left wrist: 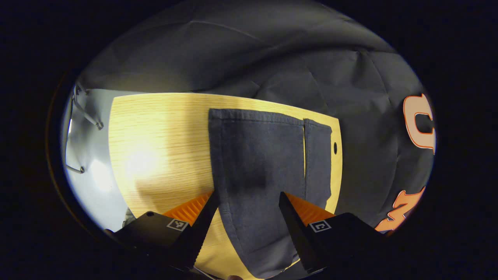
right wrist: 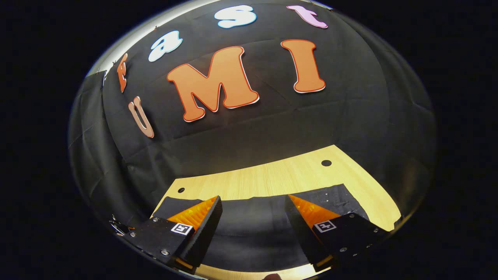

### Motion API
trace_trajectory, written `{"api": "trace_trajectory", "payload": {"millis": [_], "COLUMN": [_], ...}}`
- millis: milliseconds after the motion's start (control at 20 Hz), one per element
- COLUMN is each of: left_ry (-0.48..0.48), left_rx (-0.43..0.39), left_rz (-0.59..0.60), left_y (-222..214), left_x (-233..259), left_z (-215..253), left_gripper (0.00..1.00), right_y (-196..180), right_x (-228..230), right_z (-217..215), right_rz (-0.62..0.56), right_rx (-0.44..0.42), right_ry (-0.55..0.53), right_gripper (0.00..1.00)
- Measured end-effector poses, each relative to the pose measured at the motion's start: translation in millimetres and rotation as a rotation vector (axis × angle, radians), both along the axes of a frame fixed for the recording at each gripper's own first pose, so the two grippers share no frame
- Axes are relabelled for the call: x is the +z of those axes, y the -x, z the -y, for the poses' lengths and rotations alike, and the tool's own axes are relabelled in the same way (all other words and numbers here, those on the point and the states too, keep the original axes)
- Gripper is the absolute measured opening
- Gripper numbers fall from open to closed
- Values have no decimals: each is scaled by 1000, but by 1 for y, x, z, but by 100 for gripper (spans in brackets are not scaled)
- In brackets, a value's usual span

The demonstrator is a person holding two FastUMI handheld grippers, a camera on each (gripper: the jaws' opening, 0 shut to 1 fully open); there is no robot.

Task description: Grasp the waist and the cuffs of the jeans and fold them to make the two legs overlap; first hold the waist and fold one-third of the jeans toward the cuffs, then hold the cuffs and fold the remaining one-third in the same direction to finish folding.

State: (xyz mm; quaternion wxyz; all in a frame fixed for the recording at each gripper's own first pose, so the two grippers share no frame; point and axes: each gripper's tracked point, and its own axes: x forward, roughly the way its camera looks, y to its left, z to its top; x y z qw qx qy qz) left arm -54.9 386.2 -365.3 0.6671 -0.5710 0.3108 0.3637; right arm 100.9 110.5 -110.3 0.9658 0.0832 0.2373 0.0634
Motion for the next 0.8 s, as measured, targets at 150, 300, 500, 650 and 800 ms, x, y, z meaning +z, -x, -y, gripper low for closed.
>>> {"api": "trace_trajectory", "payload": {"millis": [150,300,500,650,800], "left_ry": [27,34,17,82,80], "left_rx": [-24,-52,-35,-2,18], "left_rz": [101,192,121,158,111], "left_y": [-21,-51,-61,-58,-57], "left_x": [2,2,-25,-24,-27], "left_z": [2,7,1,7,5], "left_gripper": [96,98,66,16,2], "right_y": [2,2,9,25,43], "right_x": [2,2,1,-12,-33], "right_z": [-1,0,7,23,56], "right_rz": [9,-3,-17,-53,-115], "right_rx": [7,4,-28,-54,-113], "right_ry": [16,12,-17,-53,-102], "right_gripper": [98,98,98,98,98]}}
